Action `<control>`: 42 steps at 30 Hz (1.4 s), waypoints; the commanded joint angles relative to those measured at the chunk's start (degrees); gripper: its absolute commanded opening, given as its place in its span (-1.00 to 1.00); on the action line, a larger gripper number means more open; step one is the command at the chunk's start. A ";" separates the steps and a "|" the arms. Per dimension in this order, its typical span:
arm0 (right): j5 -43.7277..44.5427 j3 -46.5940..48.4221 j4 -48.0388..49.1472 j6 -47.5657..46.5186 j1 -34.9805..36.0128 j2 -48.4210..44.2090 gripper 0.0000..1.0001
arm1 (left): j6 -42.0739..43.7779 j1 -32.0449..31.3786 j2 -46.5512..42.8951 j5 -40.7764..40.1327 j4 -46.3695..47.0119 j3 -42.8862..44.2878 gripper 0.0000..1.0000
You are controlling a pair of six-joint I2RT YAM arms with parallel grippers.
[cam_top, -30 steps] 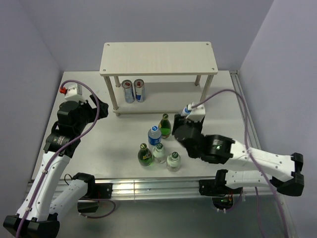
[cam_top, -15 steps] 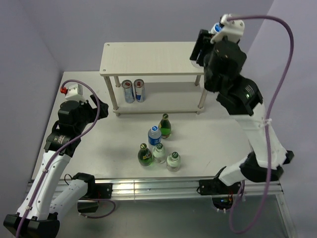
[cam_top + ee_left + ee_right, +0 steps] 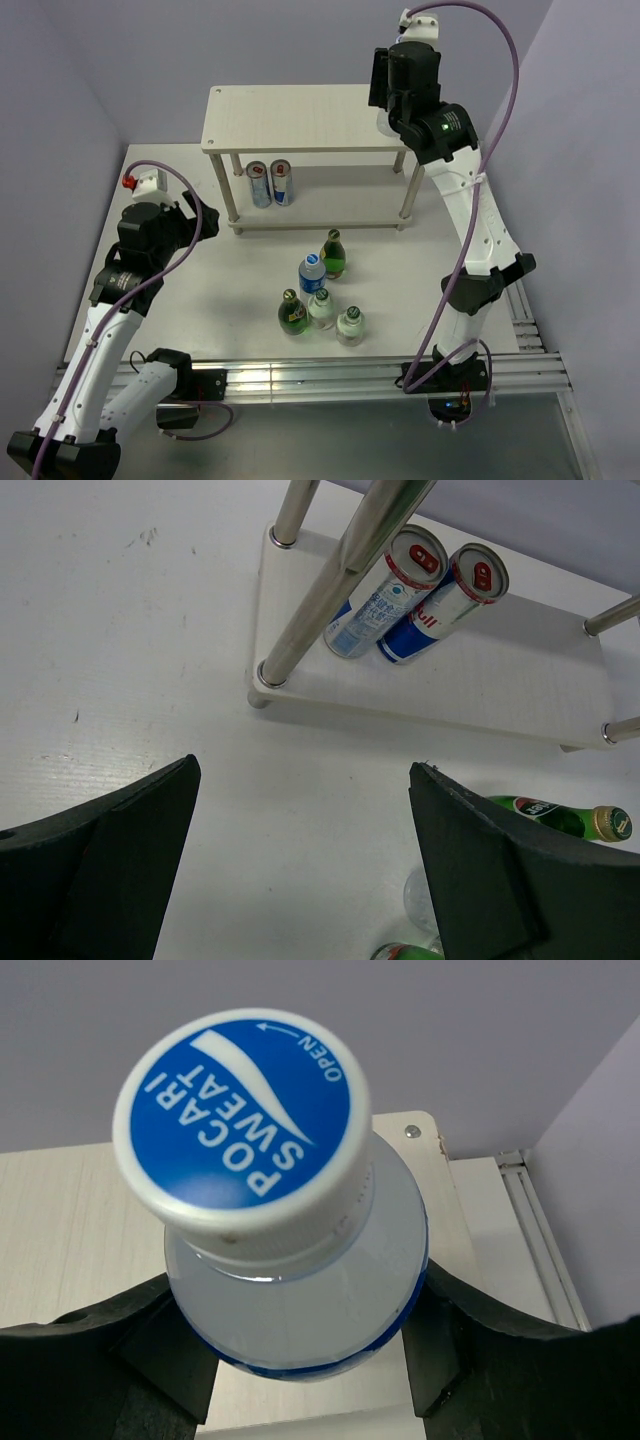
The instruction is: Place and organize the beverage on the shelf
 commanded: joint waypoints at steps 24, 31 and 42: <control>-1.37 -18.50 10.40 5.20 -2.61 -12.66 1.00 | 1.10 0.29 0.41 -1.51 0.16 0.93 0.85; -8.65 -29.31 12.77 6.00 -2.08 -21.62 1.00 | 1.10 0.38 0.67 -1.60 0.07 0.93 0.85; -25.20 -63.66 23.50 11.08 9.58 -44.03 1.00 | 1.01 0.73 0.93 -2.04 -0.02 1.01 0.84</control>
